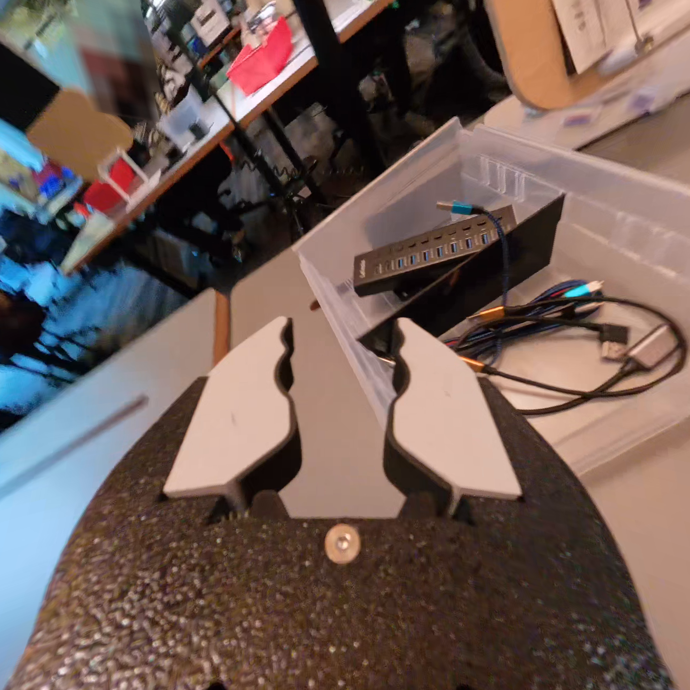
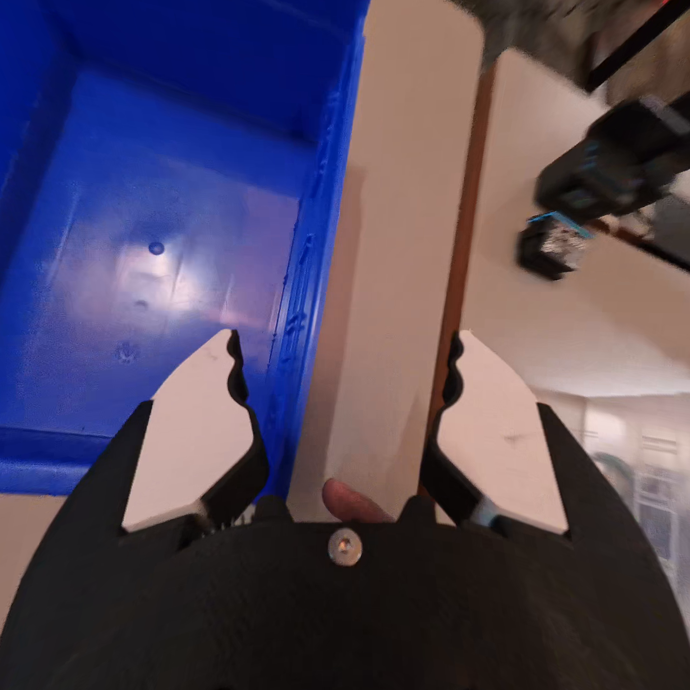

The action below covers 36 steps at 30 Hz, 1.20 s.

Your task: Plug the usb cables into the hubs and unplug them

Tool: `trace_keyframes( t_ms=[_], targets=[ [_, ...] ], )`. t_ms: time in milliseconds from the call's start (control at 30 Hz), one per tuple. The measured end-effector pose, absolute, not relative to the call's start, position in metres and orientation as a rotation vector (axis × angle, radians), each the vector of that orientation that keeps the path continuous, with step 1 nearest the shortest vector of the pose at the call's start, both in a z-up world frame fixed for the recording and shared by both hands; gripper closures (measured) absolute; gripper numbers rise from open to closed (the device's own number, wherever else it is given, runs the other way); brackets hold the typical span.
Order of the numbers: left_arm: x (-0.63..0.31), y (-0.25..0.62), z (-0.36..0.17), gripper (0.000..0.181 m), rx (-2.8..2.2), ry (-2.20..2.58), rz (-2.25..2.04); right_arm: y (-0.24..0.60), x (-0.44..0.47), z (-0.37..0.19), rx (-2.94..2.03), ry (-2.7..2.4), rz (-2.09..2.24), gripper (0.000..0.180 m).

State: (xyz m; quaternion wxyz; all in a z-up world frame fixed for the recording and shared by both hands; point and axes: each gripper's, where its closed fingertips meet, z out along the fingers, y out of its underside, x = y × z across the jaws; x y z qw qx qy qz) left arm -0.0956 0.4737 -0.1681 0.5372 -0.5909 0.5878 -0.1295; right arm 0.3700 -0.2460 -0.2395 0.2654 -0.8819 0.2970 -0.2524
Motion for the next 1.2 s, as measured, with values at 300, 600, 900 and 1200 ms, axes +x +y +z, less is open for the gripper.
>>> trace_keyframes(
  t_ms=[300, 600, 900, 1200],
  targets=[
    [-0.01, 0.503, -0.215, 0.084, -0.944, 2.289, 0.238, -0.174, 0.196, -0.202, -2.146, 0.287, -0.407, 0.079],
    [0.031, 0.521, -0.26, 0.054, -1.03, 2.718, 0.434, -0.159, 0.112, -0.234, -2.122, 0.197, -0.234, 0.078],
    [0.058, 0.505, -0.236, 0.092, -1.027, 2.733, 0.271, -0.157, 0.121, -0.236, -2.109, 0.283, -0.189, 0.082],
    [0.073, 0.507, -0.289, 0.086, -0.868, 2.767, 0.341, -0.149, 0.112, -0.242, -2.138, 0.233, -0.16, 0.083]
  ],
)
